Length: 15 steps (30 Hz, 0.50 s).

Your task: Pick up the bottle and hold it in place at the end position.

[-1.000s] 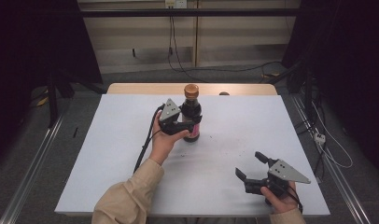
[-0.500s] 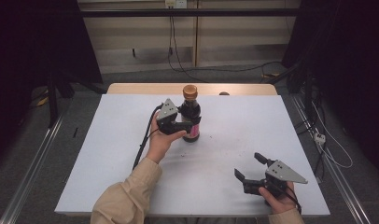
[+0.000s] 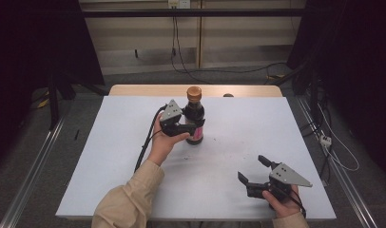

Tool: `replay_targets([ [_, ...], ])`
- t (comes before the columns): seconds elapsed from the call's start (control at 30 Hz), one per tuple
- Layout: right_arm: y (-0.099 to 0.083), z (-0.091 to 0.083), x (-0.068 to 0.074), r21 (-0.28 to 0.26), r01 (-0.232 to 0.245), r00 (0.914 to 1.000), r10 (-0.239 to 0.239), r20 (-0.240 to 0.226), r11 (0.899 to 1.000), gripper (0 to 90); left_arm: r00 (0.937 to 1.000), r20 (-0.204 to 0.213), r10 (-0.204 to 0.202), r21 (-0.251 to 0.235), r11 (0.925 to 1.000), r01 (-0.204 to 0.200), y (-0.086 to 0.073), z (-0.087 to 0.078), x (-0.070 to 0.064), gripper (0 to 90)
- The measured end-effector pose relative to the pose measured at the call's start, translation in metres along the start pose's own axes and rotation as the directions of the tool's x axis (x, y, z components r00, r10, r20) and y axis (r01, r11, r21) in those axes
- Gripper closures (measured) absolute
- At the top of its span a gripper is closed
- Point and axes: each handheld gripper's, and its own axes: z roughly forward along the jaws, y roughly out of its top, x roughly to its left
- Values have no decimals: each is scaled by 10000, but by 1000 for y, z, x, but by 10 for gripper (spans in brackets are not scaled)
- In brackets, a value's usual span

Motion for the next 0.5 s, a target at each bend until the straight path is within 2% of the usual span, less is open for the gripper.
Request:
replay_targets([
  [0.03,0,-1,0,-14,17,10000,-17,20,10000,53,9999,-32,-118,-45,9999,118,0,0,-1,286],
  [0.17,1,0,-1,-11,-125,9999,125,-60,9999,52,9997,-240,-71,83,9999,73,0,0,-3,283],
  [0.23,1,2,-1,5,-172,9998,172,-100,9999,51,9994,-285,-209,68,9998,211,-1,0,-5,283],
  [0.37,4,4,-1,14,-103,9999,103,-82,9999,48,9984,-572,-40,154,9999,49,-1,0,-8,277],
  [0.5,7,9,-4,52,-129,9999,129,-6,9999,45,9973,-733,-80,237,9997,98,-1,1,-12,249],
])
